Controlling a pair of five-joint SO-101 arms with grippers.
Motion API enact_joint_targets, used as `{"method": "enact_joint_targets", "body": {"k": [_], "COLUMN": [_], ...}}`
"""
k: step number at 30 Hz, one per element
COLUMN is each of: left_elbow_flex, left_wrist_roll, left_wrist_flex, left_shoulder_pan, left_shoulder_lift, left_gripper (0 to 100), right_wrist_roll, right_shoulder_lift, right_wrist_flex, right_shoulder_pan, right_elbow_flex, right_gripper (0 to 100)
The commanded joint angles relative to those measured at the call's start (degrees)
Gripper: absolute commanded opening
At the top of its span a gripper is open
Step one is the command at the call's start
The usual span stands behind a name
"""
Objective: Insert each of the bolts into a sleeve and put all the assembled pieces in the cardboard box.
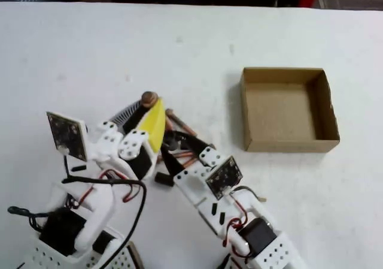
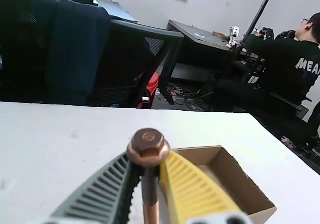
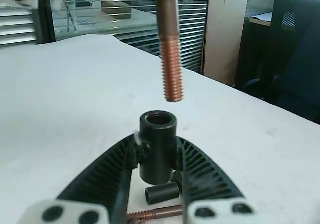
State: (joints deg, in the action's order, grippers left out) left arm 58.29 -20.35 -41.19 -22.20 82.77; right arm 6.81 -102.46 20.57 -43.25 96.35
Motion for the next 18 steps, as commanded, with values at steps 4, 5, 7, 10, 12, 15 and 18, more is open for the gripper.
{"method": "enact_joint_targets", "body": {"k": [4,5,7,10,12,15,18], "left_elbow_flex": [-1.41,-1.41,-1.41,-1.41,-1.49,-1.49,-1.41], "left_wrist_roll": [1.58,1.67,1.67,1.67,1.76,1.76,4.31], "left_wrist_flex": [-1.93,-1.93,-2.02,-2.2,-2.2,-2.2,-2.46], "left_shoulder_pan": [-2.59,-3.21,-3.56,-3.47,-3.47,-3.38,-3.38], "left_shoulder_lift": [0.92,0.92,0.92,0.92,0.92,0.92,0.92], "left_gripper": [2,2,2,2,2,2,2], "right_wrist_roll": [-0.44,-0.44,-0.44,-0.44,-0.44,-0.44,-0.44], "right_shoulder_lift": [-0.57,-0.57,-0.57,-0.57,-0.57,-0.57,-0.57], "right_wrist_flex": [0.04,0.04,0.04,0.13,0.13,0.13,0.13], "right_shoulder_pan": [0.92,0.92,0.92,0.92,0.92,1.01,1.01], "right_elbow_flex": [0.53,0.53,0.53,0.53,0.53,0.53,0.53], "right_gripper": [1.7,1.7,1.7,1.7,1.7,1.7,1.7]}}
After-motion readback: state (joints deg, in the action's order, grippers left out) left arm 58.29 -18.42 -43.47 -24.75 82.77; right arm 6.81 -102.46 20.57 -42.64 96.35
